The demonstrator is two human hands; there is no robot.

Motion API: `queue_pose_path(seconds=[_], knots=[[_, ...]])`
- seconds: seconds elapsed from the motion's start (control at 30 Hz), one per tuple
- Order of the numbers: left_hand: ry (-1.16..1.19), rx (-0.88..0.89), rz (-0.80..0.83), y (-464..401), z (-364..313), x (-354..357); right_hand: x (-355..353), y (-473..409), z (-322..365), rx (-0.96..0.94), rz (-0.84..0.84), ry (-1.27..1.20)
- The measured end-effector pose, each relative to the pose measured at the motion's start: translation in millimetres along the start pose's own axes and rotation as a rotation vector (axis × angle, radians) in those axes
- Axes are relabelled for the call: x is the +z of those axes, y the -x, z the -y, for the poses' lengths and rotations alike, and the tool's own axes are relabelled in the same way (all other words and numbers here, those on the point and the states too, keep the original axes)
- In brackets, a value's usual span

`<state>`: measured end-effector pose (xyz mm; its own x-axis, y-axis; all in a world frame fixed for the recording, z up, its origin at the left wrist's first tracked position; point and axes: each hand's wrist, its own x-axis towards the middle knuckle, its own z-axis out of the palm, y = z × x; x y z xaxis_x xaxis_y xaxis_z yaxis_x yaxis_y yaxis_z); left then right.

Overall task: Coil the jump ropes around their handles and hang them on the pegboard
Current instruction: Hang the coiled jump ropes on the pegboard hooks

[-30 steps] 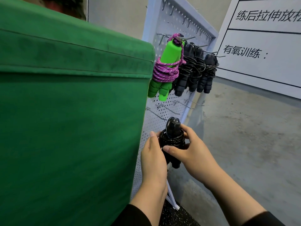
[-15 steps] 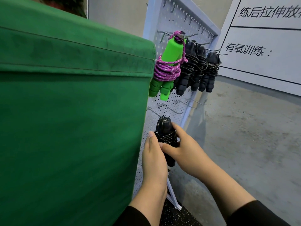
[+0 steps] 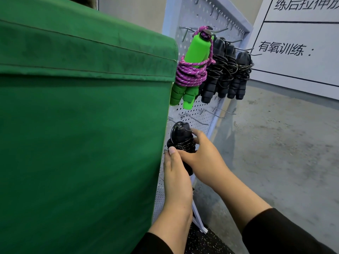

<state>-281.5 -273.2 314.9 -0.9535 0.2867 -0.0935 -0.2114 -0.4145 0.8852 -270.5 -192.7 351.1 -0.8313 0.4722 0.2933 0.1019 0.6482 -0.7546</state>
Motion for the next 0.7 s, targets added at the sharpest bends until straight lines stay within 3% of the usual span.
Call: queue_pose_path(seconds=[0.43, 0.7], knots=[[0.028, 0.087, -0.009, -6.8, 4.0, -1.1, 20.7, -21.1, 2.8, 0.033, 0.003, -0.012], [-0.061, -0.053, -0.011, -0.9, 9.0, 0.2, 7.4, -2.7, -18.3, 0.09, 0.029, -0.105]])
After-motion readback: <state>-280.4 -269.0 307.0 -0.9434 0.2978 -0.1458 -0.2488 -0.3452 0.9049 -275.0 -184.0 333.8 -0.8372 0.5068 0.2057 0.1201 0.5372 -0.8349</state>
